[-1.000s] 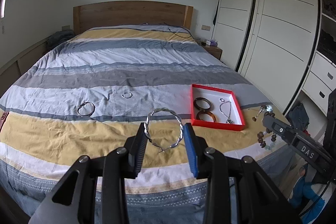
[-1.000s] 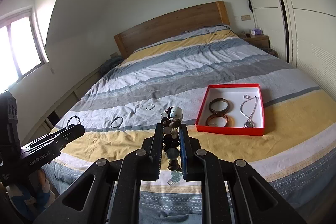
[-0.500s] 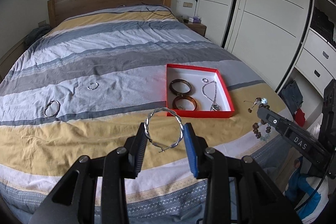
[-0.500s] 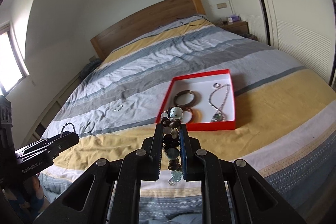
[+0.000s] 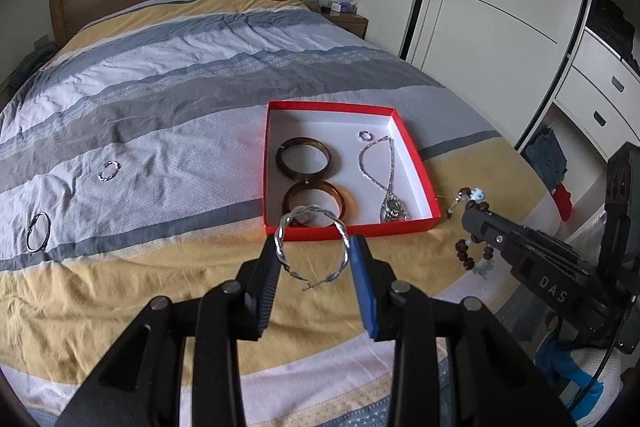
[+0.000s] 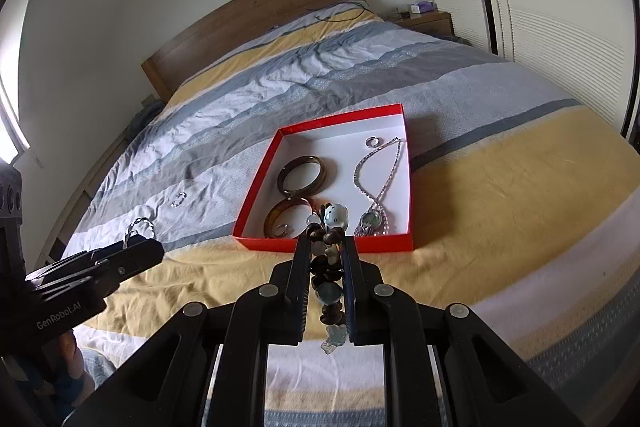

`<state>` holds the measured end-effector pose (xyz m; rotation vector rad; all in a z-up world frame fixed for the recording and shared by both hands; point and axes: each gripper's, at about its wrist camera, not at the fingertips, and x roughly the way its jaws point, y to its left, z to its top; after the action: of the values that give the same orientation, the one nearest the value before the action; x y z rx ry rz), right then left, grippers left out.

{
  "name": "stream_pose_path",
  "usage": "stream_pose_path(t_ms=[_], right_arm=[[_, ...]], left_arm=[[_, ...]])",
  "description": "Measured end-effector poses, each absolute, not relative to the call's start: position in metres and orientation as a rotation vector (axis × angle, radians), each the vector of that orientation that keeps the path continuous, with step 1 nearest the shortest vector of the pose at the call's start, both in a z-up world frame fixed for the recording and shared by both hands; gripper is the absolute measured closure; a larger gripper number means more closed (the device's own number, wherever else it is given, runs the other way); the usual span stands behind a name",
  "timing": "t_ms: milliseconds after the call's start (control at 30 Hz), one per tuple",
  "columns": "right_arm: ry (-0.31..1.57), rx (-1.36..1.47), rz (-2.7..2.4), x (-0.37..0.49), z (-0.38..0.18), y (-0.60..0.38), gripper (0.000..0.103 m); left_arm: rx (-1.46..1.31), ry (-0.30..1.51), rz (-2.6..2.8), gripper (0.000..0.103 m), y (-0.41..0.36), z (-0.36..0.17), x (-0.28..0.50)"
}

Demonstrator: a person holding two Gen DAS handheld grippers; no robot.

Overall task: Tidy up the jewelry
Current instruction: 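Carry the twisted bangle and beaded bracelet with both tools over the red box, then lower both tools into the box and open them to release the jewelry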

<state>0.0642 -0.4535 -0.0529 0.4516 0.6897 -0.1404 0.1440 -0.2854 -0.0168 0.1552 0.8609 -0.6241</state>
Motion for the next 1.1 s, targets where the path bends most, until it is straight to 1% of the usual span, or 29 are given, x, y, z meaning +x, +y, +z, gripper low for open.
stream_pose_path(t_ms=[567,800,967,1100], right_arm=[[0.803,0.35,-0.122,0.188,-0.082,-0.501,0.088],[0.883,0.291,-0.123,0.229,-0.102,-0.504,0.088],[0.927,0.287,-0.136,0.239,-0.118,-0.505,0.087],[0.95,0.285,-0.143,0.241,-0.126,-0.504,0.084]], left_arm=[[0.211,0.938,-0.649,0.07,-0.351,-0.083,0.233],[0.222,0.981,-0.665,0.07,-0.364,-0.108,0.241],[0.219,1.024,-0.66,0.07,-0.365,-0.123,0.244],[0.215,1.043,-0.656,0.07,-0.365,-0.13,0.245]])
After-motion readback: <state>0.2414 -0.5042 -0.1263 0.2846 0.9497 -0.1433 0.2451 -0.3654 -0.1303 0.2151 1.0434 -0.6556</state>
